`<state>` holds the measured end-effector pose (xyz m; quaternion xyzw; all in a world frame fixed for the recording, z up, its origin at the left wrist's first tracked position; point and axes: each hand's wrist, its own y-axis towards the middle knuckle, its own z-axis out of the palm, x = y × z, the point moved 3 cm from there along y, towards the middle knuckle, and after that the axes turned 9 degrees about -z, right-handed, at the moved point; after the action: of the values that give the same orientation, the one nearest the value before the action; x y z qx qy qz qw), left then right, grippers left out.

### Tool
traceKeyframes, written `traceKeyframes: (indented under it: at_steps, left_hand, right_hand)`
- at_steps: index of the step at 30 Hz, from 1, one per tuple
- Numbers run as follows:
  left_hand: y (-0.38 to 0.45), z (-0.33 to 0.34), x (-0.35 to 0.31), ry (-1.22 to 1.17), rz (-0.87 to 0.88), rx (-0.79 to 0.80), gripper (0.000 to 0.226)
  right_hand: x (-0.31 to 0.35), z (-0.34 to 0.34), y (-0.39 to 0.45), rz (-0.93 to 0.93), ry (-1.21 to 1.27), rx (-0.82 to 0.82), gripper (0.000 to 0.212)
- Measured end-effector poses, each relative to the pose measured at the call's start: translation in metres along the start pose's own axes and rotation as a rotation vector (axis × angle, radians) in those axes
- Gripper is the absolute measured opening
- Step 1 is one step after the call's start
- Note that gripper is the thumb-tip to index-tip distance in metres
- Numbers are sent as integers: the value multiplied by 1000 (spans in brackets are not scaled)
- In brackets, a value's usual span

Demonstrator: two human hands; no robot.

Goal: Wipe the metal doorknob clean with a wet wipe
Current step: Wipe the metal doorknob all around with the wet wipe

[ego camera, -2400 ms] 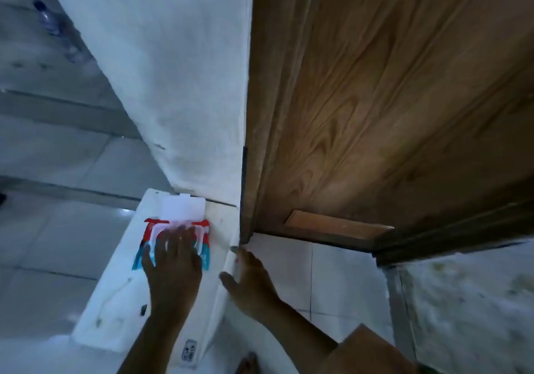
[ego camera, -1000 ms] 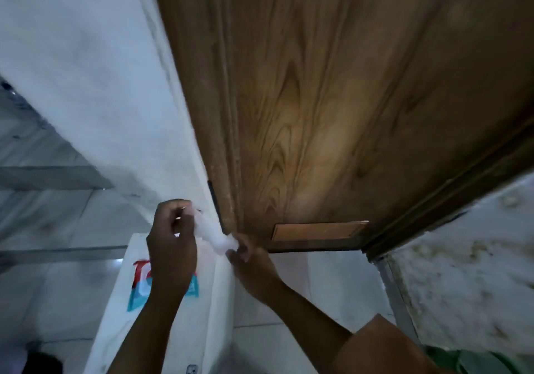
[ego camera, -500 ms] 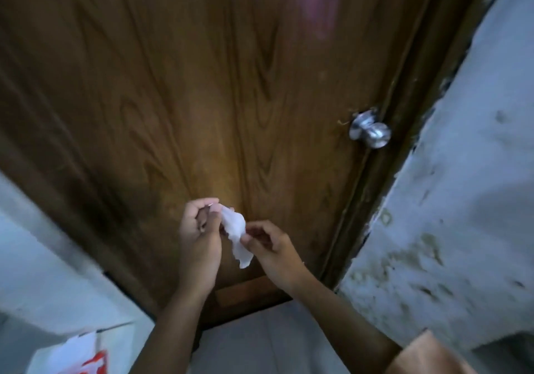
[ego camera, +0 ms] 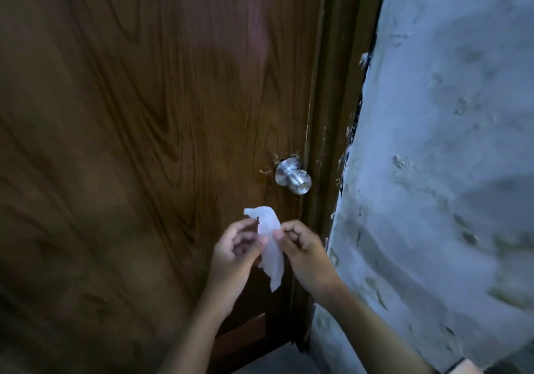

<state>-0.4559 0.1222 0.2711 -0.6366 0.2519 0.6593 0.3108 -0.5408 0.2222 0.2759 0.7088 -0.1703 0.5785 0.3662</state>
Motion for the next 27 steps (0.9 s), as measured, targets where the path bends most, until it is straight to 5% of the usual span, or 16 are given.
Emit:
traceKeyframes:
  at_steps: [9, 14, 22, 27]
  left_hand:
    - [34, 23, -4, 32, -23, 90, 7]
    - [55, 22, -17, -53, -50, 237, 20]
    - [84, 16, -41, 60, 138, 267, 7]
    - [92, 17, -45, 97, 218, 212, 13]
  right_hand:
    - [-1, -21, 25, 56, 100, -160, 17]
    - [3, -22, 37, 79, 26, -6, 59]
    - [5, -16, 54, 6, -190, -58, 8]
    - [10, -16, 62, -59, -309, -126, 11]
